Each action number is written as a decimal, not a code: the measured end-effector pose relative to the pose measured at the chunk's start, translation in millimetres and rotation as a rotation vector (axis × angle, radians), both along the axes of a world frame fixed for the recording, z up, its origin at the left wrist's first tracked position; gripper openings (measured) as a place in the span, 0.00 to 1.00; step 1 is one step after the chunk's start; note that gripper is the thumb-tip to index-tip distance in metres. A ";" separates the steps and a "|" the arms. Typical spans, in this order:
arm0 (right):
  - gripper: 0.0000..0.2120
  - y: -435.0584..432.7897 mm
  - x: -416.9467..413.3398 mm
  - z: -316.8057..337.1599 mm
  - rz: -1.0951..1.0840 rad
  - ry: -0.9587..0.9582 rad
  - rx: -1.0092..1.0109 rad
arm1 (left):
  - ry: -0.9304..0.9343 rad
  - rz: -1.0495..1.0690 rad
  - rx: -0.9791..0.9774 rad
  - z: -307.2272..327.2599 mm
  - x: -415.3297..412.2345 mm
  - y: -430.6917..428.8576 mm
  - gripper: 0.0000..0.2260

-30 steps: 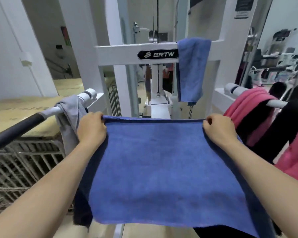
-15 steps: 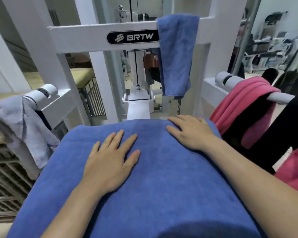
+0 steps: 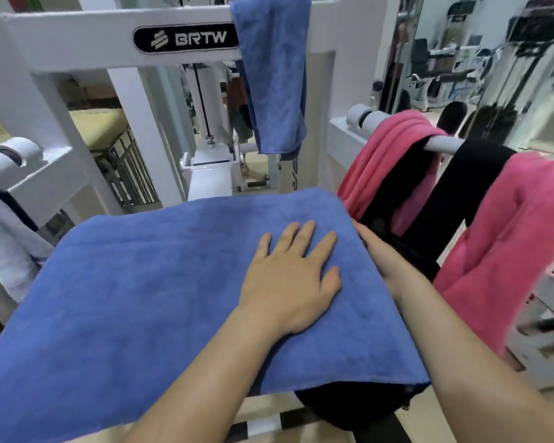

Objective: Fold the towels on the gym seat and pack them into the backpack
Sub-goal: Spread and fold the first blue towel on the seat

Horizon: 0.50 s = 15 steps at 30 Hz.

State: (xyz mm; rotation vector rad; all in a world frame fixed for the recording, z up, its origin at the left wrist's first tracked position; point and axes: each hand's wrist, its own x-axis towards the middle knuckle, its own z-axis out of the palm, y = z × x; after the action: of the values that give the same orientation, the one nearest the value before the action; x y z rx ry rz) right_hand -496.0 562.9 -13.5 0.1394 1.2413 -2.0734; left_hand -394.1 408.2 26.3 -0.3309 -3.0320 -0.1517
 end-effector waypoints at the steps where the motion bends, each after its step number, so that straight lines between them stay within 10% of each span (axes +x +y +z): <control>1: 0.26 4.8 2.0 -4.1 0.030 -0.029 -0.049 | -0.001 0.003 -0.005 -2.0 -1.9 -0.7 0.25; 9: 0.18 22.2 -4.0 27.1 -0.151 0.166 -0.106 | 0.080 -0.087 0.204 8.9 2.5 -2.0 0.24; 15: 0.17 -8.2 -8.6 92.0 -0.096 0.365 -0.149 | -0.248 -0.057 1.073 44.1 -1.6 20.2 0.24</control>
State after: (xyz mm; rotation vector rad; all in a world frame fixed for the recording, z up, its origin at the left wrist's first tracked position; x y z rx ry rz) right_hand -504.6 554.7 78.5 -0.2638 1.3029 -2.3377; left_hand -395.8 428.4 70.5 -0.2904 -2.6246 -1.7941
